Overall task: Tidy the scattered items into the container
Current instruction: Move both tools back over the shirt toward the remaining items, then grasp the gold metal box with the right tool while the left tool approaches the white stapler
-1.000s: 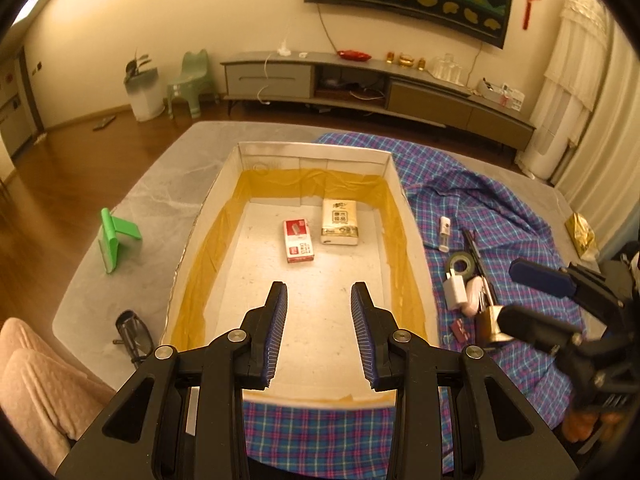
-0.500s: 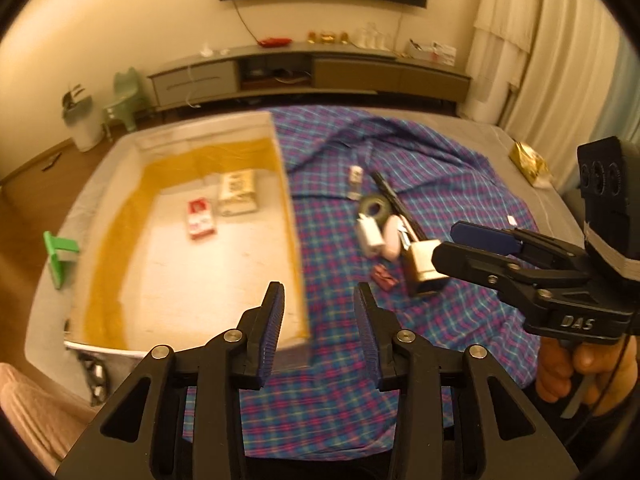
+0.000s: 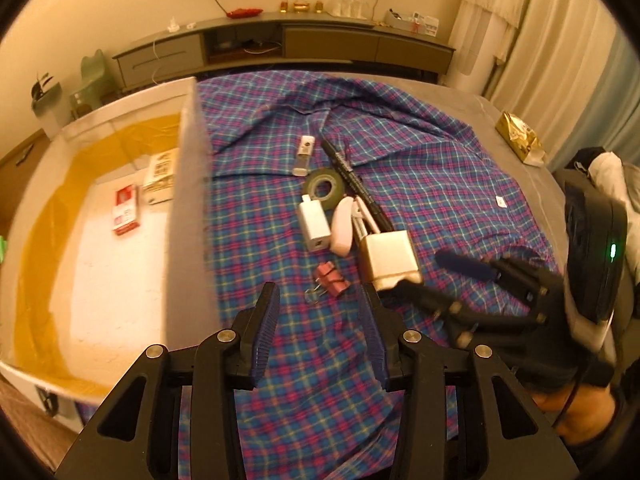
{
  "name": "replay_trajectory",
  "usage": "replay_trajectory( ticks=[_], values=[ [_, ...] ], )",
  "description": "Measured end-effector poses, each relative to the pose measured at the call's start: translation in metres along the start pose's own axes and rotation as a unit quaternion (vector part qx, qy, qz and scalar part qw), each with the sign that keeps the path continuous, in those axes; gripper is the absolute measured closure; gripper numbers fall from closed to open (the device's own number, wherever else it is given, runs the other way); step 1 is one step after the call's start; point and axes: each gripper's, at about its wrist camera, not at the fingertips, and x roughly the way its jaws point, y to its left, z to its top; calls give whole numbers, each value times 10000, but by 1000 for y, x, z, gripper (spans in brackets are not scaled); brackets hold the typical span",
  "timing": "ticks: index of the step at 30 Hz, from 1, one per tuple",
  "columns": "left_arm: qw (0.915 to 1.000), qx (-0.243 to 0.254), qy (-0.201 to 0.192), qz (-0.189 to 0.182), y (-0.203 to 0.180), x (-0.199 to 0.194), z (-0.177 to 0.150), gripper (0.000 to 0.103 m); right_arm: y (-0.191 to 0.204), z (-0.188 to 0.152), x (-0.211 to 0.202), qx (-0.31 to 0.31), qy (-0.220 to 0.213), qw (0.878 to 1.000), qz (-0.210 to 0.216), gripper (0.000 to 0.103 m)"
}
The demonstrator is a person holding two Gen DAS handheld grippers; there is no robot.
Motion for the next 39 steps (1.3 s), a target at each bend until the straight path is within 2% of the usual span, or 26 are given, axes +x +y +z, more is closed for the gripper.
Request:
replay_trajectory(
  ticks=[4,9,13,17,22,26,30,35,39],
  values=[
    [9999,-14,-23,-111,-7,16,13,60,4,-2,20,-11,33,9999,-167,37],
    [9997,-70,15,-221,-12,43,28,60,3,-1,37,2,9,9994,-359,37],
    [9991,-145,196,-339,-11,69,36,60,-6,-1,29,94,50,9986,-512,47],
    [9980,-189,324,-513,-14,87,38,60,-19,-3,17,171,33,9970,-759,49],
    [9966,-191,469,-651,-24,106,40,59,-41,-2,8,513,61,9957,-764,49],
    [9974,-96,395,-589,-33,115,44,58,-51,0,7,695,57,9954,-659,49],
    [9955,-296,599,-673,-30,135,44,57,-52,0,7,724,61,9953,-634,49],
    [9948,-544,475,-715,-27,142,48,57,-58,-3,8,886,95,9945,-553,49],
    [9887,-1003,505,-994,-18,145,53,57,-68,-6,14,1151,159,9923,-436,45]
  ],
)
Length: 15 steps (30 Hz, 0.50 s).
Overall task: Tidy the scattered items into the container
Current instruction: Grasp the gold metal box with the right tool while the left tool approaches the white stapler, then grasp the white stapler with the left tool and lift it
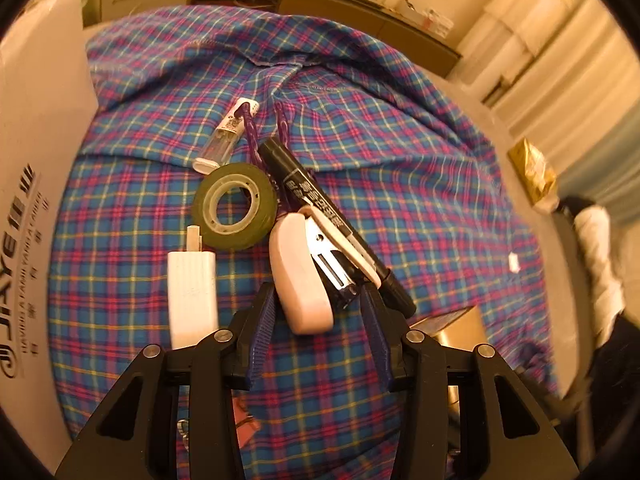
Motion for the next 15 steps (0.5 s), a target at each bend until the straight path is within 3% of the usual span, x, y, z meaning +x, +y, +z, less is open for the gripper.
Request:
replay_trajectory(
  ticks=[5,11,14,15],
  values=[
    [9982,-529,2,-300,10,0,6,54,-1,1,-1,138,-30,9999,78,44],
    [9982,-567,-153,71,-5,13,19,49,2,3,1,95,-106,9999,56,40],
    [9989,-366,-206,202,-15,17,22,54,4,4,1,38,-121,9999,76,45],
    [9990,-319,-204,221,-18,18,22,63,5,4,0,24,-127,9999,57,45]
  ],
)
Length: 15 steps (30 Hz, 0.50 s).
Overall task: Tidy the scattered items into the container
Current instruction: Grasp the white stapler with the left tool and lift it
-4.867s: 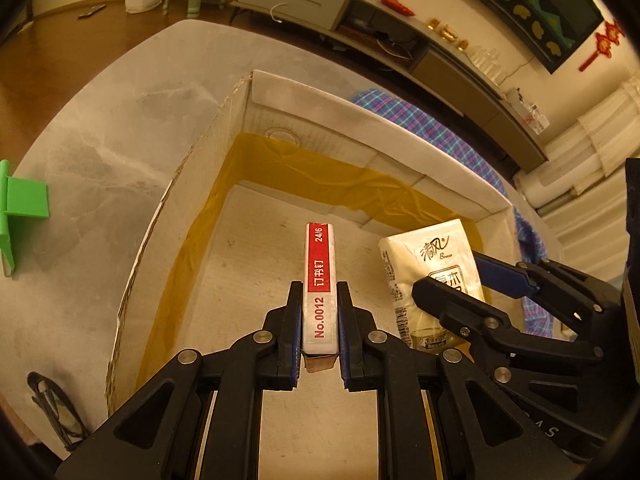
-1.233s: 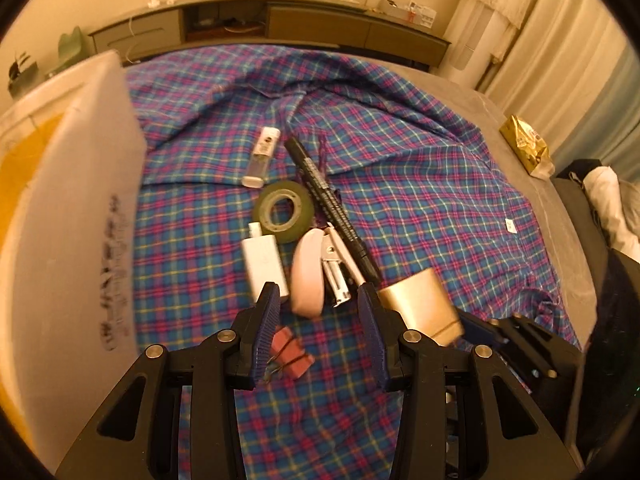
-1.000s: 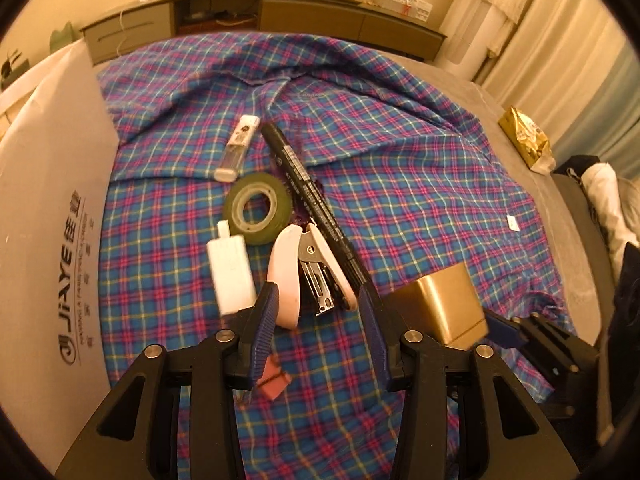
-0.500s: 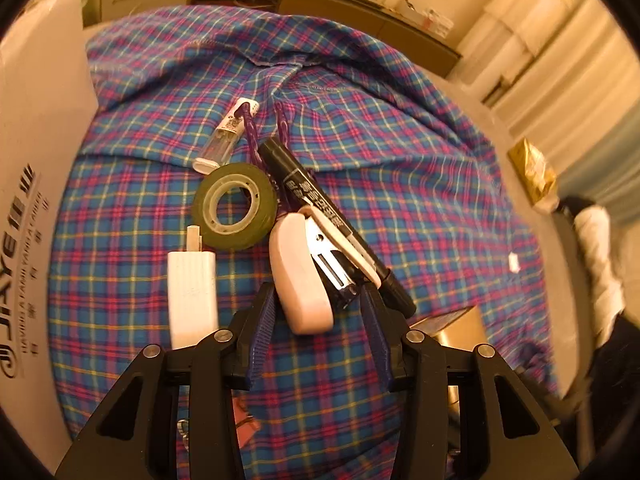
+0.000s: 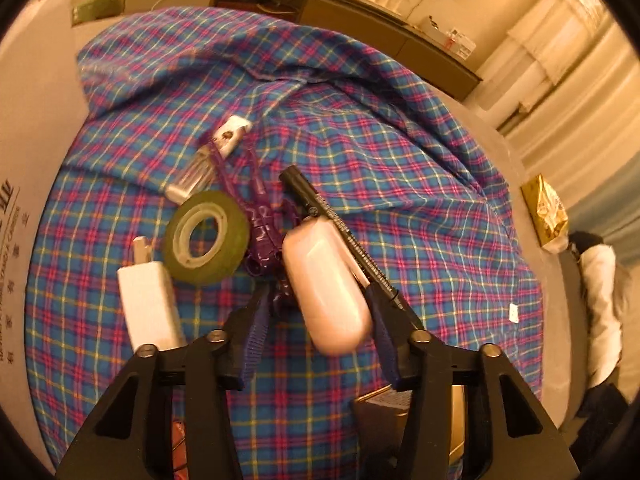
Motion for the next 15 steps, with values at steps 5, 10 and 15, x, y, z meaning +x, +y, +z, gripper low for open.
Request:
replay_trajectory(
  ticks=[5,10,15],
  values=[
    [9999,157,21,50,-9,1,4,73,0,2,0,16,20,10000,13,46],
    [9996,219,112,132,-12,3,9,71,-4,4,-1,108,23,9999,44,46],
    [9982,496,111,307,-18,5,12,59,-16,5,-4,374,-34,9993,18,46]
  ],
)
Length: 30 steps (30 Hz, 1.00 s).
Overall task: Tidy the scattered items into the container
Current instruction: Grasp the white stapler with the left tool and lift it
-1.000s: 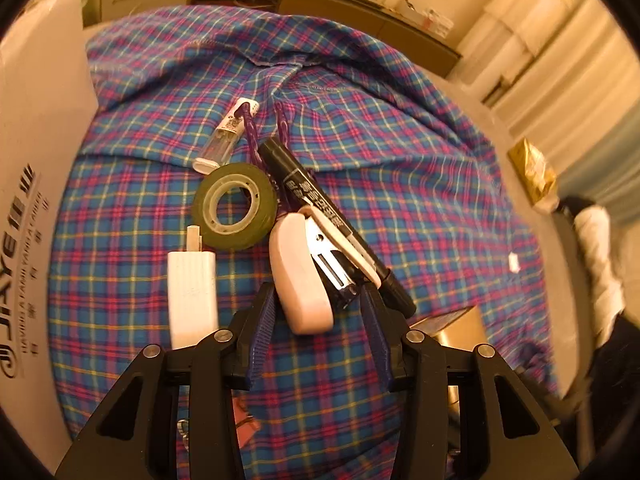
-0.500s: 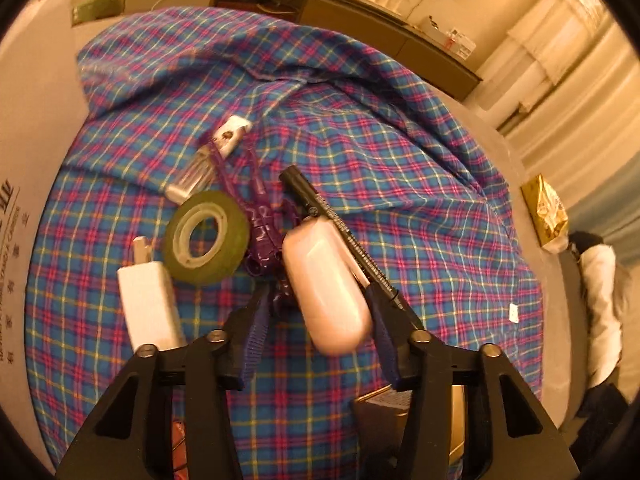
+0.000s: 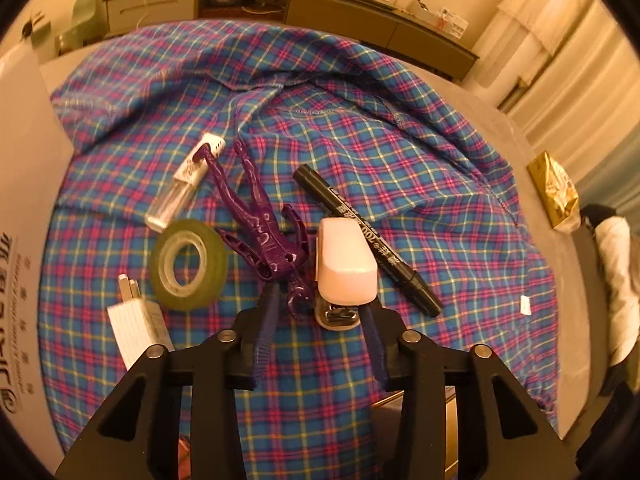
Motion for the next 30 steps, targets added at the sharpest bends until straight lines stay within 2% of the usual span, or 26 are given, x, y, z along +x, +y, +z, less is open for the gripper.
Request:
replay_trajectory(
  ticks=[9,13,17,21,23,24,30],
  values=[
    [9956,782,-388,347,-27,-24,-1,58,-7,4,0,261,5,9996,143,45],
    [9952,805,-556,87,-24,-34,-1,58,-9,3,-1,328,23,9993,176,45],
    [9944,962,-449,19,-33,-21,4,58,-10,4,0,290,23,9994,161,45],
    [9938,1097,-137,81,-37,9,11,59,-8,3,0,201,34,9997,128,46],
    [9935,1121,-66,169,-37,18,11,72,-7,3,0,142,32,9998,100,46],
    [9930,1166,-67,194,-37,20,10,75,-6,3,0,124,34,9999,96,46],
    [9912,1287,-284,90,-38,5,7,76,-6,6,-6,116,-64,9998,142,49]
  ],
)
